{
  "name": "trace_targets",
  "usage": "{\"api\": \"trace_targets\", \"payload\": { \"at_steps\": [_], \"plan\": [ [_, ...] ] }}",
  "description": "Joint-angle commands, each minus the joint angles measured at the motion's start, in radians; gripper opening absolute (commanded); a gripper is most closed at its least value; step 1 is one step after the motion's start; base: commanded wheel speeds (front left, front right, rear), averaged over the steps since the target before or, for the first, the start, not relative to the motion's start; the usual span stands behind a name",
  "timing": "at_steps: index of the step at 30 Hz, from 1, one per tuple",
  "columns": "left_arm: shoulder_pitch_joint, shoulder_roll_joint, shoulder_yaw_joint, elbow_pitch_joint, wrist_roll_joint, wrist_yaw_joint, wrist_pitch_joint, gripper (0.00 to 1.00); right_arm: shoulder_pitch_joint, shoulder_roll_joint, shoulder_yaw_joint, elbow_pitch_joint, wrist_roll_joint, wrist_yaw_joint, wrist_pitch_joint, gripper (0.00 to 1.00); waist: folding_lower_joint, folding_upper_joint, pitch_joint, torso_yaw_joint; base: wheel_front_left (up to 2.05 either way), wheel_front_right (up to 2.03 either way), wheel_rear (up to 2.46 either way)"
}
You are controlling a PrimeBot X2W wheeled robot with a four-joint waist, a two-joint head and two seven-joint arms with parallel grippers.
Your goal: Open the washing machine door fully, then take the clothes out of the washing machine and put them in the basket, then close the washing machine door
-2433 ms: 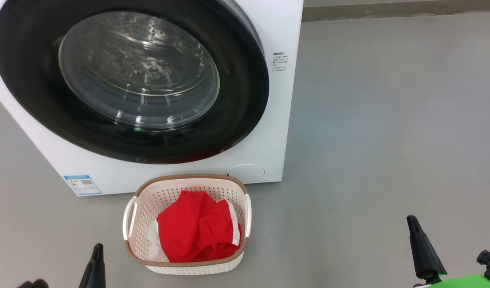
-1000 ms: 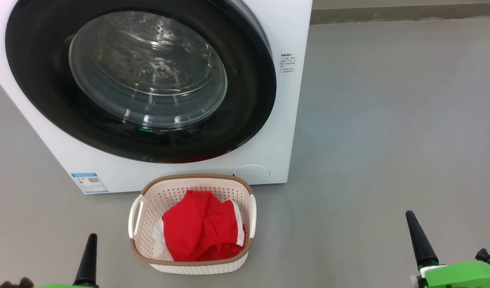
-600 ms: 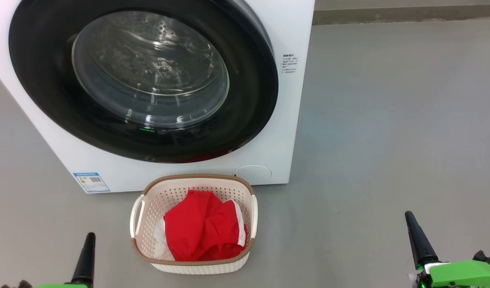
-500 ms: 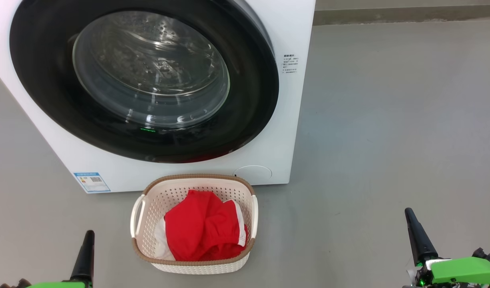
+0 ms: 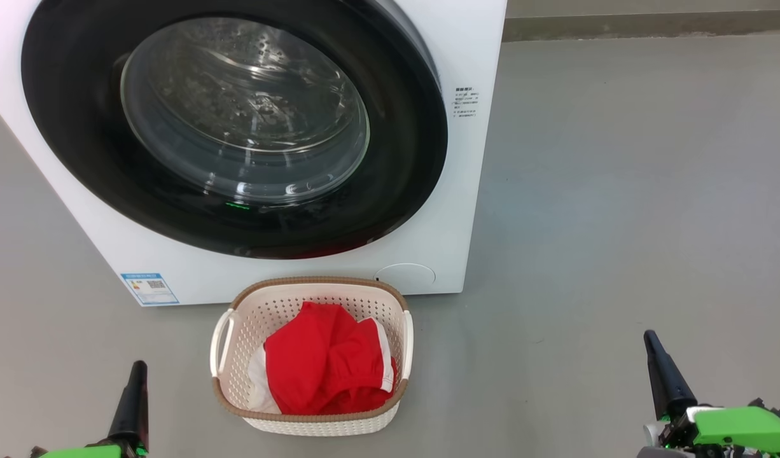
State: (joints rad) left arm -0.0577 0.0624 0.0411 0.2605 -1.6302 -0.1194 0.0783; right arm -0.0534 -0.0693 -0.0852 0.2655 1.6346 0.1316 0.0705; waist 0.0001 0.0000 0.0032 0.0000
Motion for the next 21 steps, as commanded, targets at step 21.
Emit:
{"api": "trace_targets", "payload": {
  "at_steps": [21],
  "plan": [
    [-0.048,0.008,0.044,-0.017,-0.002,-0.011,0.012,0.00,-0.051,-0.006,0.007,-0.023,0.003,-0.001,0.014,0.00,0.0000,0.0000,0.000,0.000,0.00,0.00,0.00]
  ]
}}
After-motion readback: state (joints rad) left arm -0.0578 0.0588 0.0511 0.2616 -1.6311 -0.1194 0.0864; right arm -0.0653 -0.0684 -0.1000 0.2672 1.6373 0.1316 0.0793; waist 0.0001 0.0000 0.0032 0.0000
